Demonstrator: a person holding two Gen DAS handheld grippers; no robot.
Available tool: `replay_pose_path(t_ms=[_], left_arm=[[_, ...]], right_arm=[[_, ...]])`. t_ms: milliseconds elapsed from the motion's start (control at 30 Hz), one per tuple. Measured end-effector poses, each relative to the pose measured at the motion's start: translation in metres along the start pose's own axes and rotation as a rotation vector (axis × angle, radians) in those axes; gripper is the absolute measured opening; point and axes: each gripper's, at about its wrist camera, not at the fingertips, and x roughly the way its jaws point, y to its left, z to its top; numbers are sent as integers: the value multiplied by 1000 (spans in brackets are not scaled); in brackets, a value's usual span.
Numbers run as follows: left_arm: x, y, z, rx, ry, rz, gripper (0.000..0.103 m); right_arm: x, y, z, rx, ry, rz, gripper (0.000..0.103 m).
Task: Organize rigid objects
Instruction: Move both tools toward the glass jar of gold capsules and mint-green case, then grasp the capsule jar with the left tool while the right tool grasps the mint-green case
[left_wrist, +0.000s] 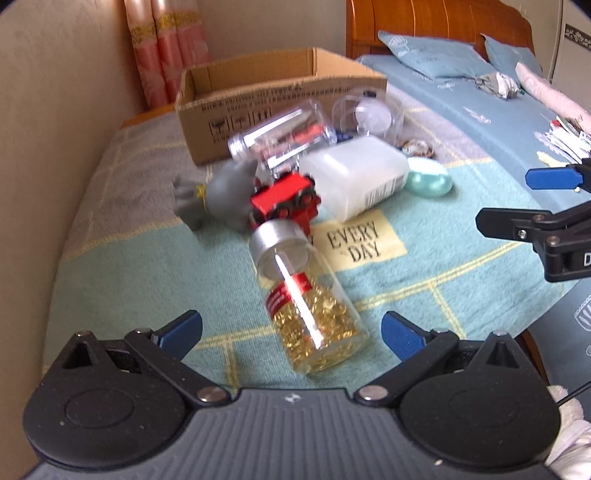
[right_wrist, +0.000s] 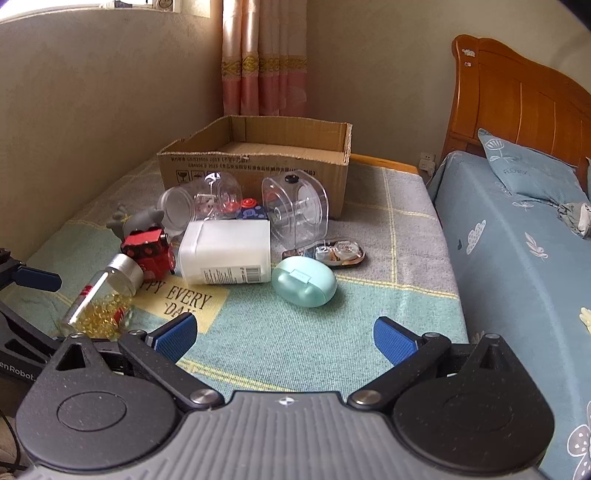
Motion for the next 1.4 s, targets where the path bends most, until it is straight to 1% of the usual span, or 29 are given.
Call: replay_pose_path(t_ms=[133, 200, 267, 400, 500, 600, 667, 867, 1033, 1167, 1233, 1333, 1400], left_arm=[[11, 3, -8, -7, 43, 0, 103], [10, 9, -11, -32, 45, -13, 102], [9, 15, -12, -51, 50, -10, 102], [4, 28, -13, -74, 54, -10, 102], [-1, 36, -16, -96, 56, 12, 102], [-7, 47, -20, -119, 59, 42, 102], [-10, 56, -21, -144, 58, 68, 102], [-10, 79, -17, -193, 45, 143, 102], [-1, 89, -12, -194, 47, 200, 102], [8, 89, -6, -184, 47, 221, 102], [9, 84, -7, -171, 53, 203, 102], [6, 74, -13, -133, 54, 131, 102], [2, 65, -19, -112, 48, 65, 102]], right_arm=[[12, 0, -8, -26, 22, 19, 103], [17, 1, -10, -31, 25, 30, 103], [22, 2, -11, -37, 32, 39, 103], [34, 4, -12, -60, 52, 33, 103], [44, 4, -14, -66, 76, 21, 103], [52, 4, -17, -64, 95, 26, 103], [53, 2, -18, -47, 92, 44, 103], [54, 2, -18, -56, 84, 47, 103], [52, 2, -22, -54, 56, 47, 103], [52, 1, -24, -55, 45, 49, 103], [52, 1, -24, -55, 44, 49, 103], [51, 1, -24, -56, 38, 51, 103], [51, 1, -25, -55, 32, 51, 103]])
